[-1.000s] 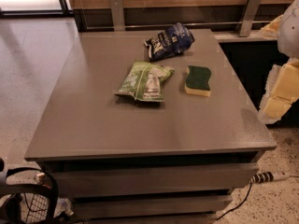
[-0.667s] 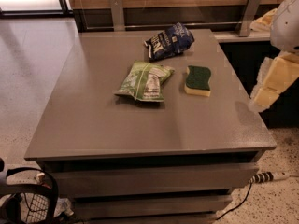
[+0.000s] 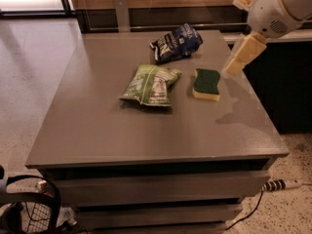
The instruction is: Pick blue chip bag
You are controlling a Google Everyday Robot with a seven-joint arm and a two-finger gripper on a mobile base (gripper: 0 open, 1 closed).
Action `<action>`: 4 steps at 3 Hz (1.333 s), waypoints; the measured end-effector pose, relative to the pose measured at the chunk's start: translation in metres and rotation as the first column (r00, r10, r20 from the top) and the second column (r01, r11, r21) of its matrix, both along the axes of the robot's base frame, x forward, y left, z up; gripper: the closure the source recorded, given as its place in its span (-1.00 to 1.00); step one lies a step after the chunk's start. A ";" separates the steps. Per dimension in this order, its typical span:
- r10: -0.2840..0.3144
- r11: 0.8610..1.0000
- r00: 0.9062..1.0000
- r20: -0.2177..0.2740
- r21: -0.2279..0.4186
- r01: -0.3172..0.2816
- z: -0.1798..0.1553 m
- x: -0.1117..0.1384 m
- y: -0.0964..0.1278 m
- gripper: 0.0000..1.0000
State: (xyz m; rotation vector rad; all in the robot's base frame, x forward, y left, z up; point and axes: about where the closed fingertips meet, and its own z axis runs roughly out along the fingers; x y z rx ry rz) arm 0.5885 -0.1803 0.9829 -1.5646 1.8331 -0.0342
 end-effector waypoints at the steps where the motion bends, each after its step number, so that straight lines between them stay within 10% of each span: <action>1: -0.048 0.999 0.999 0.017 -0.012 0.048 0.001 0.053 0.010 -1.00; 2: -0.129 0.990 0.992 -0.010 -0.051 0.129 -0.009 0.101 0.020 -1.00; 4: -0.121 0.992 0.992 -0.034 -0.022 0.120 -0.030 0.120 0.030 -1.00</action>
Offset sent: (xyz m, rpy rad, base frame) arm 0.1538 0.0177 -0.0211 -0.1038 0.0631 -0.2518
